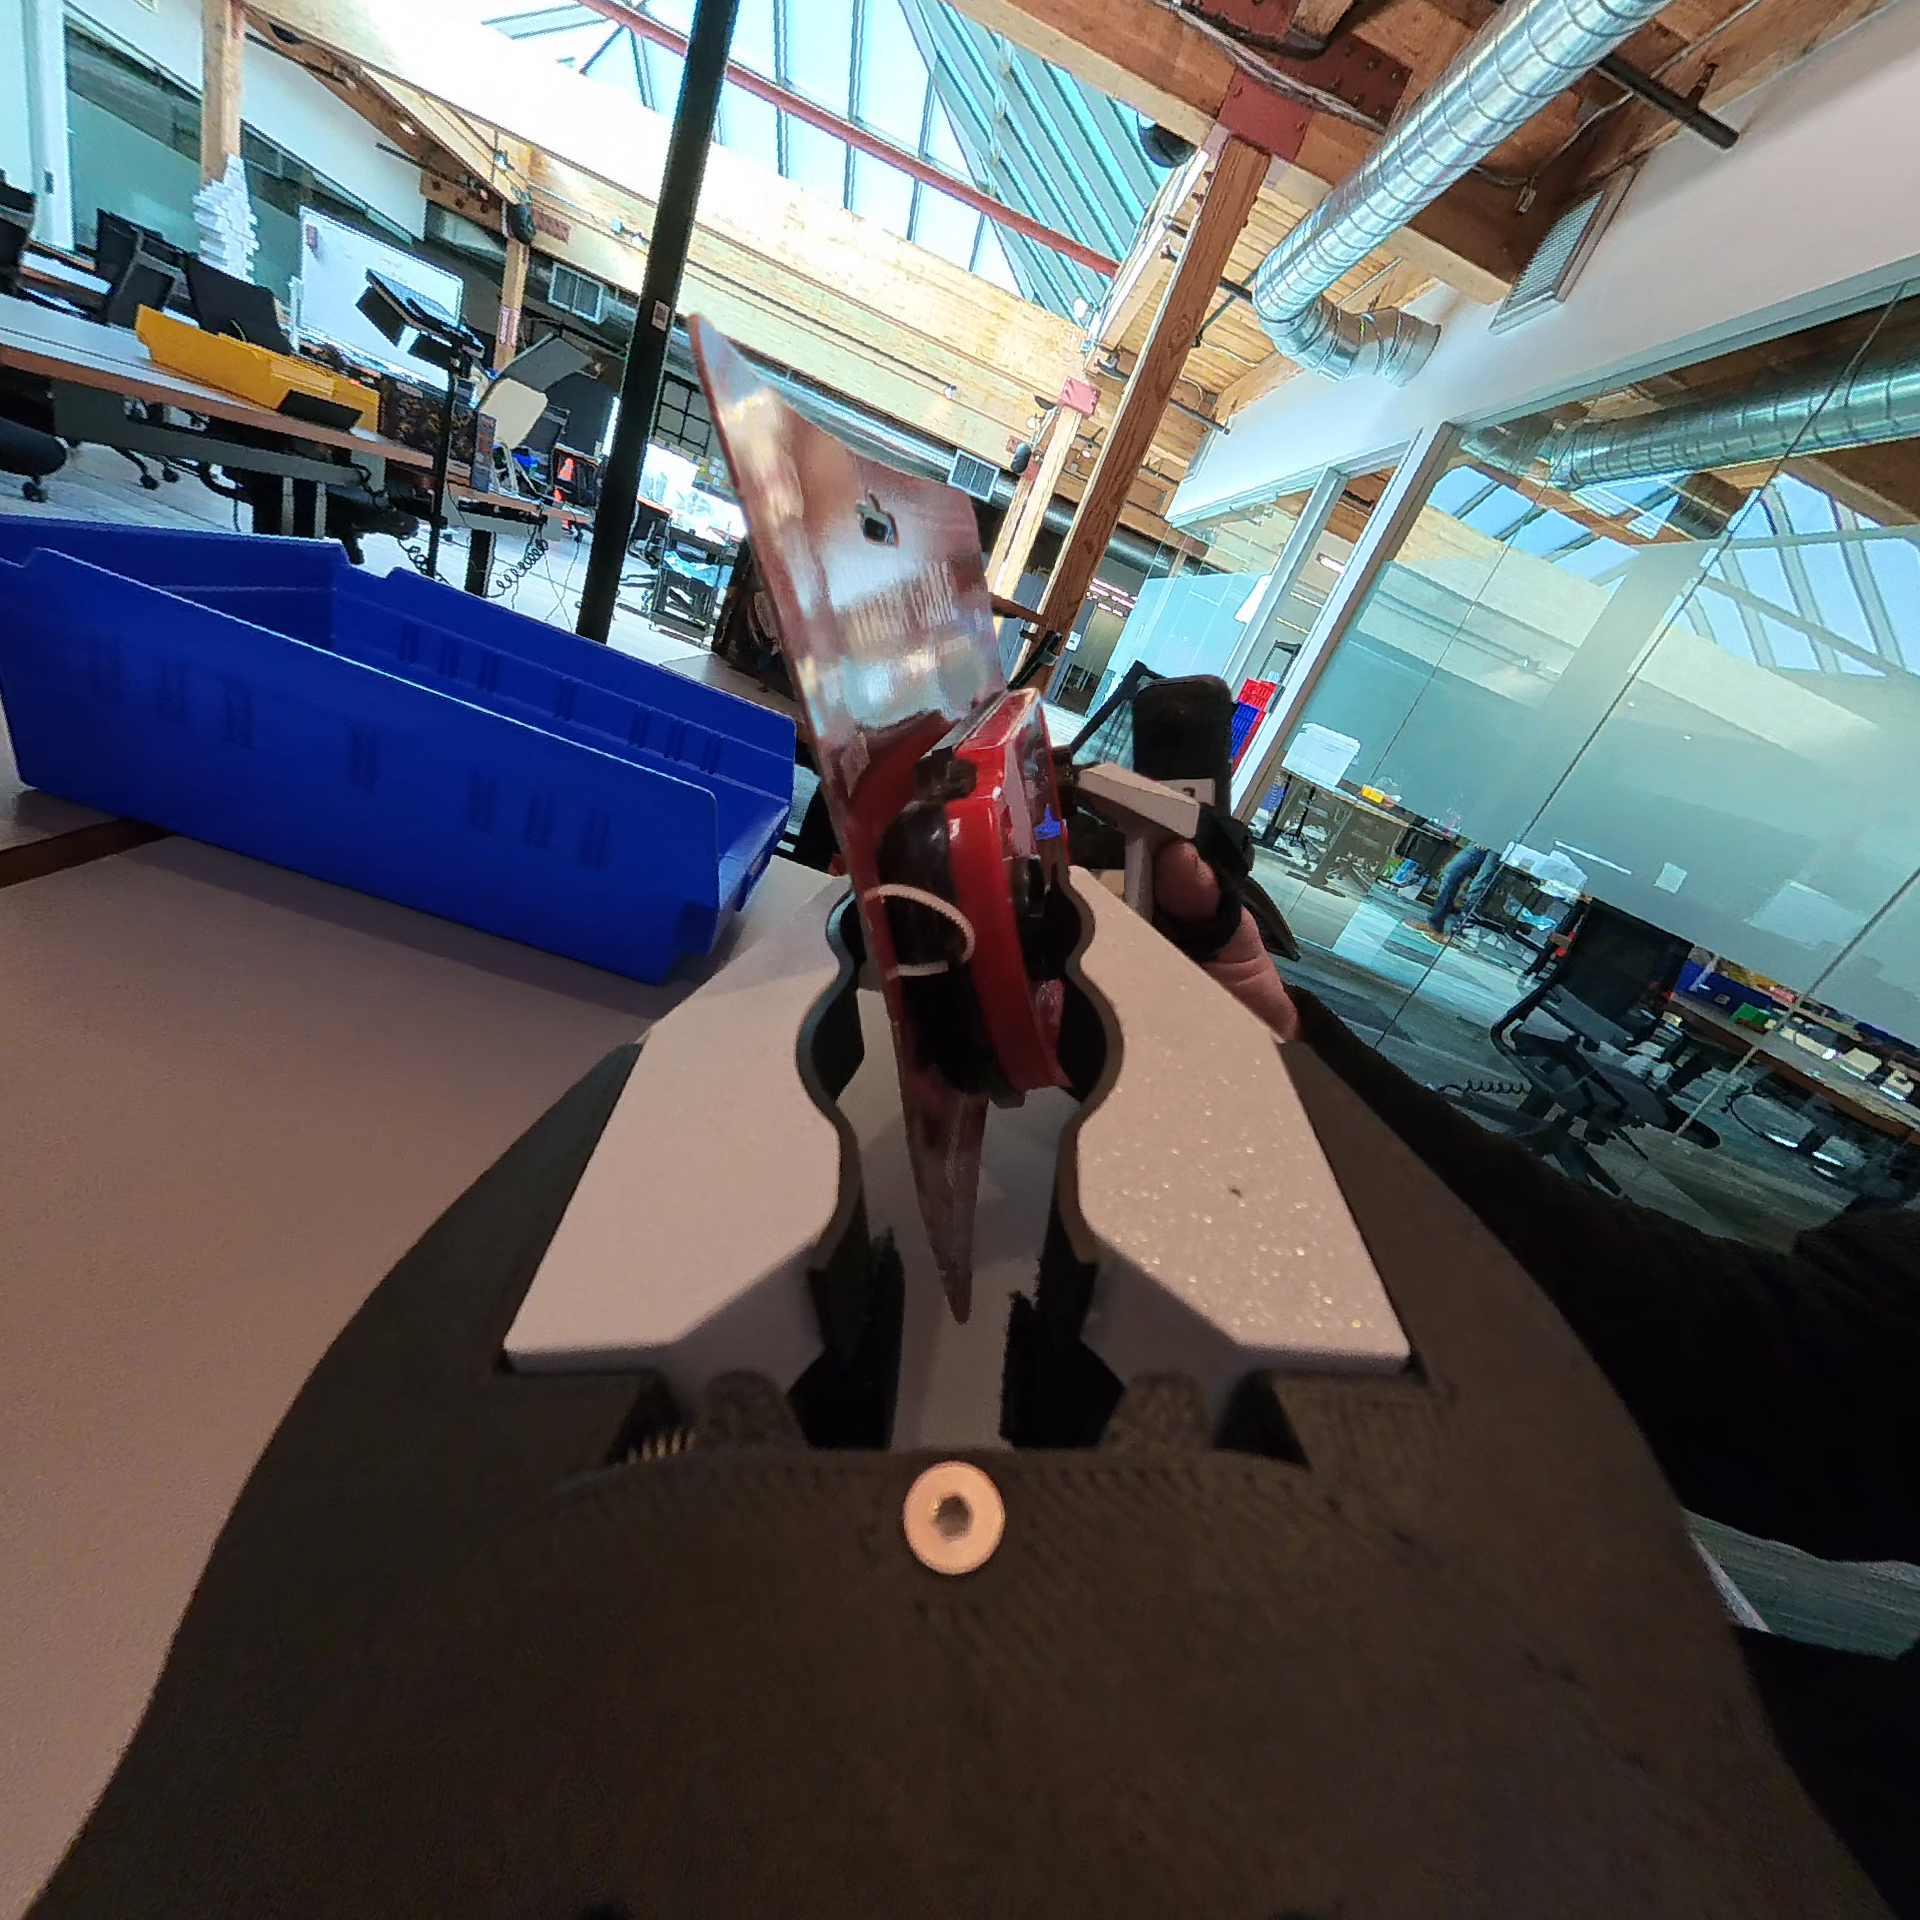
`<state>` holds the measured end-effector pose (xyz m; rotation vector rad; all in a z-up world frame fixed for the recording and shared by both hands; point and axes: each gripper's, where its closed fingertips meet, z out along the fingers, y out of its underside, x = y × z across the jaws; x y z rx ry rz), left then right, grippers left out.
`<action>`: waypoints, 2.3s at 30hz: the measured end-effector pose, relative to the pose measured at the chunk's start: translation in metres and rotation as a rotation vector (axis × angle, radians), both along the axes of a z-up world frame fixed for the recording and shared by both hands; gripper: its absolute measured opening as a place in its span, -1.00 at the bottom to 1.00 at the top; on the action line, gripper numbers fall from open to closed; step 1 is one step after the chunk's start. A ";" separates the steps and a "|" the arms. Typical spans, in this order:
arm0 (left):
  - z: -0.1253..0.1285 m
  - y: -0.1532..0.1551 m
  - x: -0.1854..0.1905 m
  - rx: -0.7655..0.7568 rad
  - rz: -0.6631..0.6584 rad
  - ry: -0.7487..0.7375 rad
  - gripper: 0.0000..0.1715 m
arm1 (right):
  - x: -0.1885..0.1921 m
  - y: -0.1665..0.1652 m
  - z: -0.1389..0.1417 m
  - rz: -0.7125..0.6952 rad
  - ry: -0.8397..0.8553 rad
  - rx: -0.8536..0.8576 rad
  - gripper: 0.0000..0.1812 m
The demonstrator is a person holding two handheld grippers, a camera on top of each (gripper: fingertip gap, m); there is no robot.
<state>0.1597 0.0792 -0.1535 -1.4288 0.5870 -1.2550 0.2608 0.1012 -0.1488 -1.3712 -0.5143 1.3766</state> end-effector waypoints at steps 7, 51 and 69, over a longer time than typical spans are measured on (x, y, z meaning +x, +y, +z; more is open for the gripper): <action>-0.002 -0.001 0.000 0.003 -0.009 0.016 -0.63 | 0.001 -0.004 0.000 -0.014 -0.076 0.044 -0.70; -0.013 -0.006 -0.004 0.050 -0.009 0.107 -0.66 | 0.000 0.005 -0.025 -0.017 -0.181 -0.058 -0.57; -0.006 -0.008 -0.006 0.066 -0.016 0.058 -0.68 | -0.003 0.004 -0.019 -0.006 -0.179 -0.021 -0.67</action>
